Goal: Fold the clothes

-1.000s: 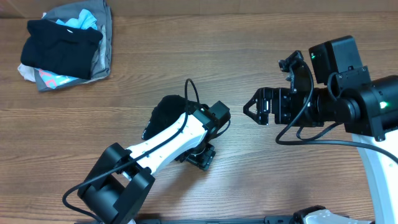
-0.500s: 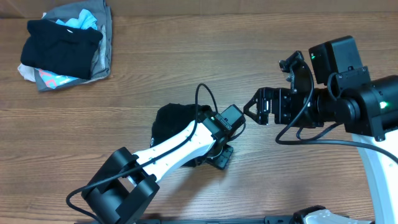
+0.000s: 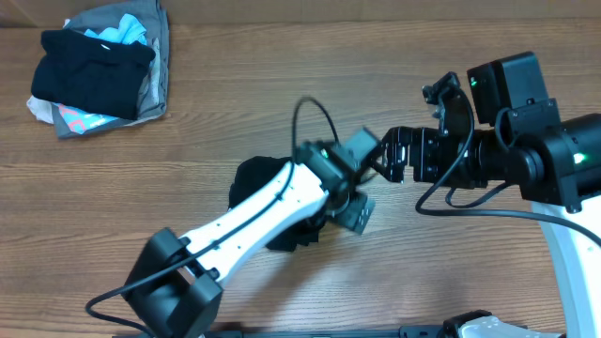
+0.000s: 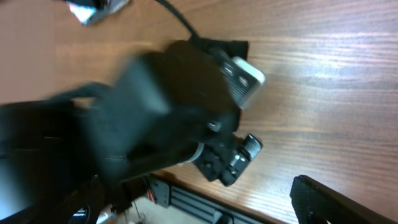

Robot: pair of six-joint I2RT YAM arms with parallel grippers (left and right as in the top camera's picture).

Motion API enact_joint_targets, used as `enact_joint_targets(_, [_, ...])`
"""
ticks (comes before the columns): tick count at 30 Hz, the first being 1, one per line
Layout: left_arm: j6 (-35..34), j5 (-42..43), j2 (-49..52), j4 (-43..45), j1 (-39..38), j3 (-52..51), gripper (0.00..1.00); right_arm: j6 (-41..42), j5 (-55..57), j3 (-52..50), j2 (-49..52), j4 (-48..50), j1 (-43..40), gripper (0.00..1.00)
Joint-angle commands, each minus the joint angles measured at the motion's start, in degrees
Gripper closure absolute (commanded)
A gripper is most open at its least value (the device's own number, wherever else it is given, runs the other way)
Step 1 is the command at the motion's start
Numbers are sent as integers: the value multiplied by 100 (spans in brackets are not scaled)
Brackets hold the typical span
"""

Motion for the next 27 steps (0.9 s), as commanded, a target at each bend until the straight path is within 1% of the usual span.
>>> enact_joint_targets(1, [-164,-155,-166,-293,549,682,14,208,-118,24,-7,146,-247,0])
enact_joint_targets(5, [-164,-155,-166,-726,1274,979,14,203,-472,26,-4,317,-680,0])
enact_joint_targets(9, [-190,-181,-157,-1158,2210,994,8,162,-588,24,-4,431,-964,1])
enact_joint_targets(11, [-339,-195,-149,-1303,2680,984,7,164,-614,22,9,476,-966,3])
enact_joint_targets(12, [-433,-192,-149,-1364,2951,968,6,164,-678,17,35,483,-944,6])
enact_joint_targets(13, [-501,-192,-149,-1403,3169,960,1,164,-693,17,63,483,-909,8])
enact_joint_targets(16, [-717,-149,-149,-1650,3928,922,0,162,-664,-61,247,516,-734,17])
enact_joint_targets(18, [-813,-151,-149,-1856,4291,916,0,164,-664,-210,391,643,-590,28])
enact_joint_targets(20, [-872,-151,-149,-2031,4594,894,0,190,-673,-444,579,841,-391,43])
enact_joint_targets(22, [-870,-190,-149,-2151,4789,852,0,210,-769,-732,780,1084,-142,54])
enact_joint_targets(23, [-870,-212,-149,-2179,4868,822,0,208,-909,-892,898,1235,24,57])
enact_joint_targets(24, [-870,-240,-149,-2190,4922,785,0,208,-1119,-1073,1043,1445,249,58])
enact_joint_targets(26, [-870,-365,-149,-2192,4970,691,0,210,-1294,-1261,1244,1733,592,58])
enact_joint_targets(27, [-870,-450,-149,-2181,4972,616,0,319,-1257,-1329,1425,1895,872,56])
